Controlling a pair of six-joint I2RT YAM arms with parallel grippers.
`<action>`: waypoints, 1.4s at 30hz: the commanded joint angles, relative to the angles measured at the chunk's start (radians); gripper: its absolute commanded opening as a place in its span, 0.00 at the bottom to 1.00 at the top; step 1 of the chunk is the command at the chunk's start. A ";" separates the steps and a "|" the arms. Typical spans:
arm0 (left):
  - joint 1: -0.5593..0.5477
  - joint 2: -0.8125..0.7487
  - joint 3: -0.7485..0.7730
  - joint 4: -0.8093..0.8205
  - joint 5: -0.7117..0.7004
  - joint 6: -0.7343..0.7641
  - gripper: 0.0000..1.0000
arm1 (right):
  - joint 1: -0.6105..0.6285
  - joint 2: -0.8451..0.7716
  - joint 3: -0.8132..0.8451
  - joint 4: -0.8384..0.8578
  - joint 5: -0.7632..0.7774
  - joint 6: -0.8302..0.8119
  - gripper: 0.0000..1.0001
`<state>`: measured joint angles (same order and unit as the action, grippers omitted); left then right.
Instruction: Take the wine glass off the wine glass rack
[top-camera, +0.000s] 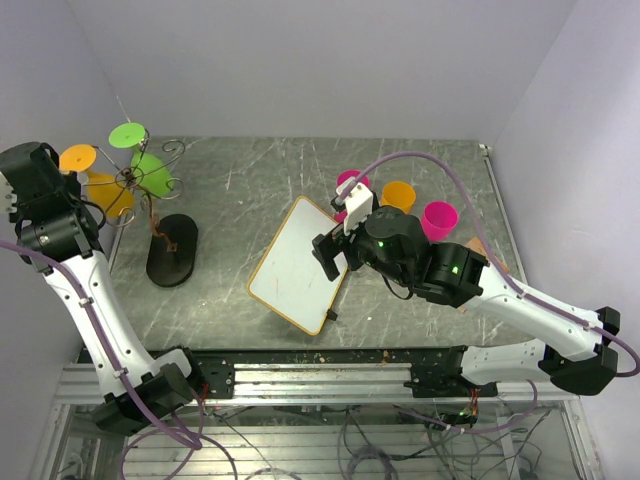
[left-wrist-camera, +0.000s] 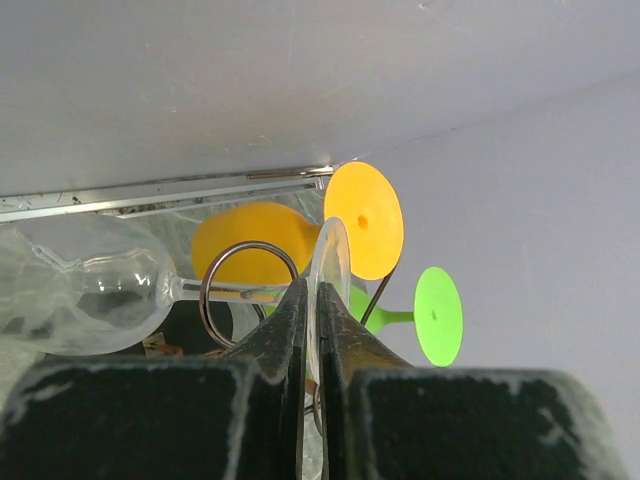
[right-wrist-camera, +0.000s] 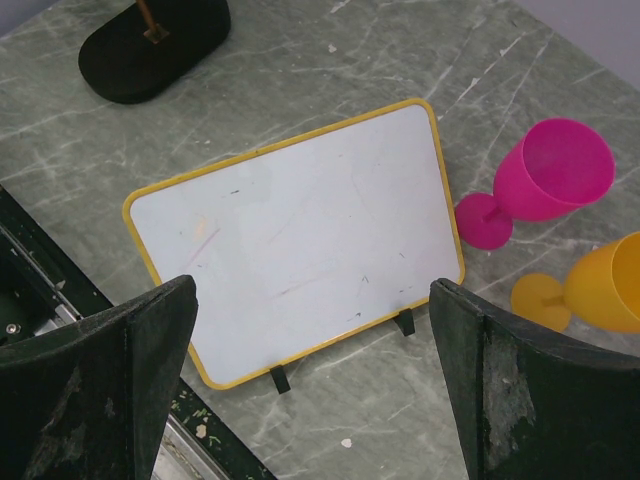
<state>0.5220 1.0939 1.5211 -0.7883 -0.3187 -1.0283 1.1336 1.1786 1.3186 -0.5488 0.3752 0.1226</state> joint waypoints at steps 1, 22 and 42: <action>0.007 0.003 0.029 0.084 -0.045 0.022 0.07 | 0.004 -0.022 0.032 0.000 0.015 0.006 1.00; 0.007 0.027 -0.014 0.122 0.179 -0.003 0.07 | 0.004 -0.042 0.022 -0.006 0.022 0.022 1.00; 0.006 -0.100 0.023 -0.084 0.315 -0.097 0.07 | 0.005 -0.067 0.002 0.015 -0.003 0.019 1.00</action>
<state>0.5220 1.0420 1.5097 -0.8528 -0.0566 -1.0824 1.1336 1.1339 1.3239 -0.5507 0.3771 0.1387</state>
